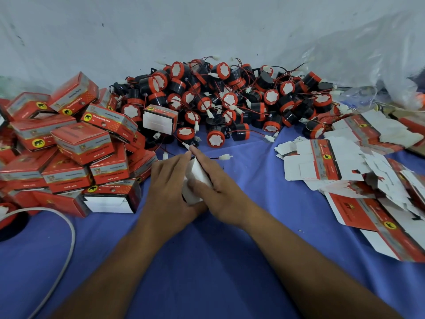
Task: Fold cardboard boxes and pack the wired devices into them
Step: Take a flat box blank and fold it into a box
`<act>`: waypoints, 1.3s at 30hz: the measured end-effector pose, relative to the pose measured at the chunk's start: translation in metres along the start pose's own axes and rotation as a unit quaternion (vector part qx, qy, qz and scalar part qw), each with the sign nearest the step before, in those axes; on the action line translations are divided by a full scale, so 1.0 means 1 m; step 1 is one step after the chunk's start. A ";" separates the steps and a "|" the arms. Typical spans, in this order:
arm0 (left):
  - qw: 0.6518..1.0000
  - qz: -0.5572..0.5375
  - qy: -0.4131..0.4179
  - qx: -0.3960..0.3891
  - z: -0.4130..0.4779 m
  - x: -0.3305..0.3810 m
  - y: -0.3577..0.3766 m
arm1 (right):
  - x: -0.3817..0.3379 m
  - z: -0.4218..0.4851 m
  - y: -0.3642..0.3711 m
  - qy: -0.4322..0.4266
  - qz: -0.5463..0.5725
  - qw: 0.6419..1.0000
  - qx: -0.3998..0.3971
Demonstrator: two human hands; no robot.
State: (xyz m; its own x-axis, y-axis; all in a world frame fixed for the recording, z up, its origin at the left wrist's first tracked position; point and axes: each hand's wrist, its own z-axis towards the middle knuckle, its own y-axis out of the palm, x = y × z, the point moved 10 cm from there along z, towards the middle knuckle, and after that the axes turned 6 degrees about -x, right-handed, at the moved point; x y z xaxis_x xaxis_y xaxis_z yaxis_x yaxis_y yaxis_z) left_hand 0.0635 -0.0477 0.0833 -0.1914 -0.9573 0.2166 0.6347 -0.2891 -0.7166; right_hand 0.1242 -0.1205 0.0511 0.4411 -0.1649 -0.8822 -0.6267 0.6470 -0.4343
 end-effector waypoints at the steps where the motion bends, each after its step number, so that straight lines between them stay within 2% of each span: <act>1: 1.000 0.010 0.006 0.003 0.000 0.002 0.000 | 0.000 0.000 -0.001 0.000 0.004 1.000 0.006; 7: 0.999 0.032 0.007 0.027 0.001 0.007 -0.006 | 0.004 -0.001 0.000 -0.003 -0.015 1.000 0.010; 12: 0.999 0.008 0.004 0.047 0.000 0.009 -0.010 | 0.002 -0.002 0.000 -0.013 -0.036 0.999 0.014; 21: 0.999 0.012 0.016 0.032 -0.002 0.006 -0.004 | -0.002 0.000 0.006 -0.028 -0.094 0.995 -0.003; 24: 0.999 0.000 0.017 0.030 -0.002 0.007 -0.006 | 0.002 0.001 0.007 -0.011 -0.017 0.999 -0.031; 26: 0.999 -0.015 0.009 0.029 -0.001 0.007 -0.007 | 0.003 0.002 -0.001 -0.009 0.003 1.000 -0.017; 30: 0.999 -0.047 0.009 0.002 0.001 0.008 -0.002 | 0.000 0.002 -0.009 -0.029 -0.042 0.998 0.035; 33: 0.995 -0.071 0.000 -0.069 -0.002 -0.001 0.013 | 0.001 0.002 -0.013 -0.040 -0.103 0.993 0.042; 36: 0.989 -0.052 -0.002 -0.142 -0.007 -0.013 0.029 | -0.009 0.004 -0.009 -0.103 -0.273 0.956 0.008; 39: 0.990 -0.017 0.000 -0.140 -0.008 -0.017 0.028 | -0.021 0.000 -0.005 -0.152 -0.361 0.920 0.011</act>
State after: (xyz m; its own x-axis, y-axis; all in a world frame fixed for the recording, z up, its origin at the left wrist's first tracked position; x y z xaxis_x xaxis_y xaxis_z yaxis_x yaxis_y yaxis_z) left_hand 0.0790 -0.0391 0.0545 -0.2089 -0.9471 0.2438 0.3958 -0.3099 -0.8645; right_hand 0.1183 -0.1200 0.0716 0.8982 -0.3443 -0.2734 -0.0891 0.4663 -0.8801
